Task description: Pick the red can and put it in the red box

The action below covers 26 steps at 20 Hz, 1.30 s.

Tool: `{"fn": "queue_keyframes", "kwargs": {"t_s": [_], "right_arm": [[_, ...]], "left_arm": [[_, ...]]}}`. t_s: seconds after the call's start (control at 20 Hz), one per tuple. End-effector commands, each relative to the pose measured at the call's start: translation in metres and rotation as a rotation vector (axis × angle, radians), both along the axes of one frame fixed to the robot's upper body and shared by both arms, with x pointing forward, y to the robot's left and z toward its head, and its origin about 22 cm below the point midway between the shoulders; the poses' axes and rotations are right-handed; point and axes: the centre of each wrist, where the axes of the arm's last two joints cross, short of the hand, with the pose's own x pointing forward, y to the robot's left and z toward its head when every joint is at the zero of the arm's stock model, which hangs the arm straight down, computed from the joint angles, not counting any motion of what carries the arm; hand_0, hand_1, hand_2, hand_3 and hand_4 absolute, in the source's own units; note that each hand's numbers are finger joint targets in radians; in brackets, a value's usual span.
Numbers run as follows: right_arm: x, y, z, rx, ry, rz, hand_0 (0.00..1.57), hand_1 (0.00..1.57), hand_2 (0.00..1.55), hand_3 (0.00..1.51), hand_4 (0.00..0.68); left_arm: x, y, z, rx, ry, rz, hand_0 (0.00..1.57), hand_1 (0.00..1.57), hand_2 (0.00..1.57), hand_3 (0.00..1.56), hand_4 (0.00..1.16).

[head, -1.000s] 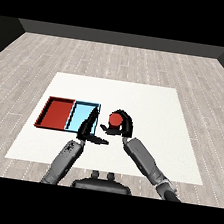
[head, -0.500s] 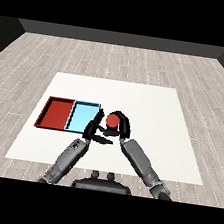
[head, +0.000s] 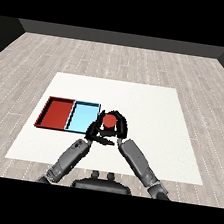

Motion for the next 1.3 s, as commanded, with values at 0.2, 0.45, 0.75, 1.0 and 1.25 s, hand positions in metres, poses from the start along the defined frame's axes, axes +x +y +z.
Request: {"fn": "queue_keyframes", "kwargs": {"t_s": [0.2, 0.45, 0.75, 1.0, 1.25], "right_arm": [[0.003, 0.009, 0.007, 0.037, 0.006, 0.029, 1.49, 1.49, 1.44, 1.38, 0.615], [-0.009, 0.021, -0.022, -0.005, -0.011, 0.039, 1.49, 1.49, 1.45, 1.37, 0.617], [-0.009, 0.032, -0.003, -0.001, 0.001, 0.063, 1.49, 1.49, 1.46, 1.37, 0.642], [-0.002, 0.033, 0.005, 0.012, 0.015, 0.066, 1.41, 1.41, 1.45, 1.37, 0.627], [-0.01, 0.037, 0.002, 0.004, 0.0, 0.077, 1.55, 1.55, 1.47, 1.38, 0.614]], "left_arm": [[-0.007, -0.026, 0.004, -0.012, -0.024, -0.03, 0.0, 0.0, 0.0, 0.0, 0.0], [0.003, -0.014, 0.019, -0.033, -0.037, -0.031, 0.0, 0.0, 0.0, 0.0, 0.0], [0.006, -0.022, 0.018, 0.021, -0.066, -0.002, 0.0, 0.0, 0.0, 0.0, 0.29], [0.012, -0.005, 0.015, -0.019, 0.053, 0.207, 1.33, 1.33, 1.41, 1.36, 0.95], [0.005, -0.023, 0.012, 0.093, 0.088, 0.253, 1.51, 1.51, 1.47, 1.39, 0.88]]}}
